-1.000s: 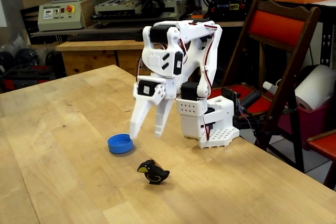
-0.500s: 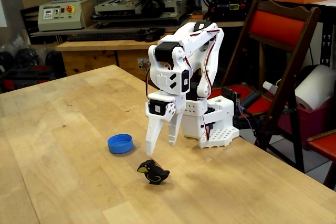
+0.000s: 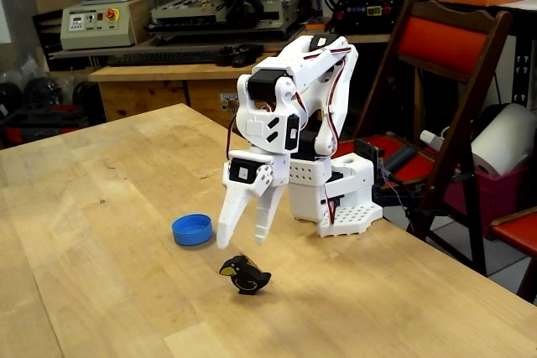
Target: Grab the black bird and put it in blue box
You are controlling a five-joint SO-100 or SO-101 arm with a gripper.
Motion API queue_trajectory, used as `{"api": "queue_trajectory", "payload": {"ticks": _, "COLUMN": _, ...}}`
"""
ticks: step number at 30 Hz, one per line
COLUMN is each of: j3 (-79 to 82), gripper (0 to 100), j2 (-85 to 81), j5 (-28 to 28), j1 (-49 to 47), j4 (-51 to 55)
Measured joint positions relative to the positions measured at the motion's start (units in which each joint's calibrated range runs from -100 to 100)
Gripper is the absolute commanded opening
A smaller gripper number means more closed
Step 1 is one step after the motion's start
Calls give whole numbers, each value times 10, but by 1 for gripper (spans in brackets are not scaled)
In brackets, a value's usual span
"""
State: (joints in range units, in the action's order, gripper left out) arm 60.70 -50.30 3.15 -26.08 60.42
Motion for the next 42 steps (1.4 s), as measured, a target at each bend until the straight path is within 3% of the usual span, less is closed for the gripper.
{"api": "queue_trajectory", "payload": {"ticks": 11, "j3": 0, "gripper": 35, "j2": 4, "j5": 0, "j1": 0, "j4": -4}}
{"api": "queue_trajectory", "payload": {"ticks": 20, "j3": 0, "gripper": 35, "j2": 133, "j5": 0, "j1": 0, "j4": 24}}
{"api": "queue_trajectory", "payload": {"ticks": 31, "j3": -121, "gripper": 35, "j2": 160, "j5": 0, "j1": 0, "j4": 59}}
{"api": "queue_trajectory", "payload": {"ticks": 42, "j3": -131, "gripper": 35, "j2": 185, "j5": 0, "j1": 0, "j4": 73}}
